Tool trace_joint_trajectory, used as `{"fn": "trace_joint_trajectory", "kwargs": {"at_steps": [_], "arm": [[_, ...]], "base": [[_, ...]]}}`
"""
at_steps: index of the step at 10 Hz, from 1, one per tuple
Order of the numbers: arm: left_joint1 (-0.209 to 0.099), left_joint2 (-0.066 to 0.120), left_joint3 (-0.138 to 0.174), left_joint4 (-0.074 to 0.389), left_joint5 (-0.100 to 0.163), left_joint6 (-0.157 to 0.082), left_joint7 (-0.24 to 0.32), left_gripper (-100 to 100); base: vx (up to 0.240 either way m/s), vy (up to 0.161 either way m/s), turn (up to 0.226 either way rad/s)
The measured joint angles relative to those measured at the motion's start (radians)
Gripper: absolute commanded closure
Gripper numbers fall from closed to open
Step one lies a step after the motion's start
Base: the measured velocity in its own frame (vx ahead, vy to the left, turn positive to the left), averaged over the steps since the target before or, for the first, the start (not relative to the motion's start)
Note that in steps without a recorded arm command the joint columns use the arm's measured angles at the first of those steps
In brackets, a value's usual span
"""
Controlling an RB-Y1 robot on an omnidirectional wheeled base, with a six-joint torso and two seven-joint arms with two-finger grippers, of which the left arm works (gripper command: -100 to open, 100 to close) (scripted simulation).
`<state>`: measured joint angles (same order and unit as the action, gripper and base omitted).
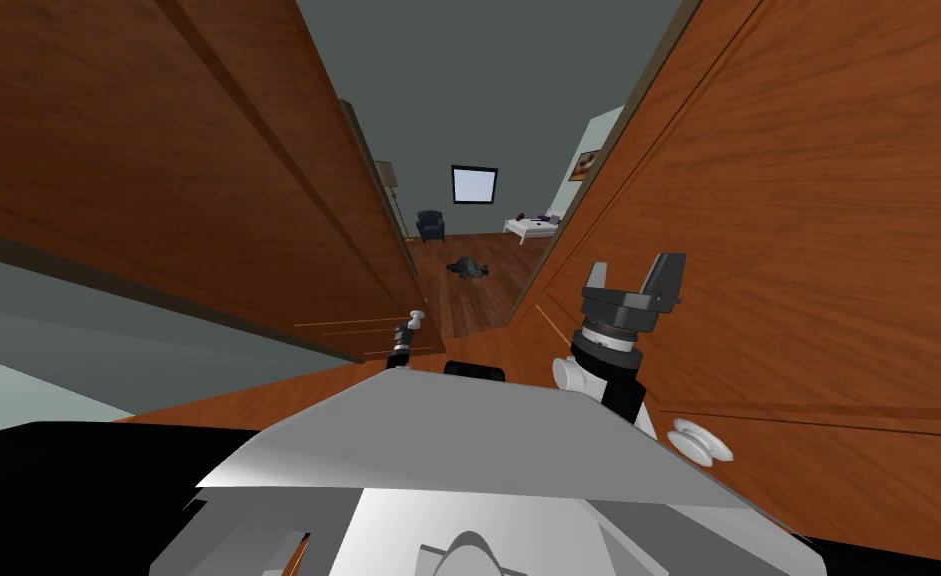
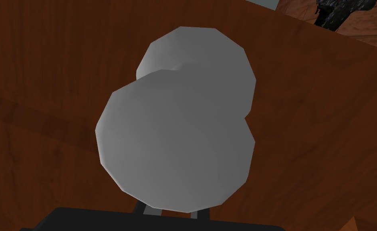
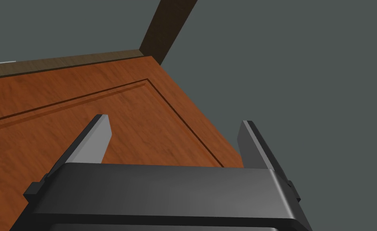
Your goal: Pull the door open
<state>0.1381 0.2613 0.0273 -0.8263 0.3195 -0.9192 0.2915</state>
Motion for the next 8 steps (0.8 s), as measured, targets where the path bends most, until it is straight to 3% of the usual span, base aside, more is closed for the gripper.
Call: {"fn": "trace_joint_trajectory", "kwargs": {"at_steps": [1,3,4,6,7,8], "arm": [[0.014,0.003,-0.005,-0.020,0.014,0.006,0.020,100],[-0.019,0.007,-0.019,0.033,0.037,-0.009,0.072,100],[-0.047,0.004,-0.024,0.075,0.045,-0.028,0.092,100],[-0.001,-0.003,-0.025,0.020,0.048,-0.007,0.085,100],[0.024,-0.005,-0.024,-0.031,0.050,0.017,0.080,100],[0.007,-0.001,-0.024,-0.018,0.051,0.023,0.082,100]], "base": [[-0.038,0.018,-0.051],[-0.055,0.018,-0.052],[-0.002,0.011,-0.005],[-0.007,-0.006,0.012],[-0.012,-0.001,-0.009],[0.009,-0.008,-0.009]]}}
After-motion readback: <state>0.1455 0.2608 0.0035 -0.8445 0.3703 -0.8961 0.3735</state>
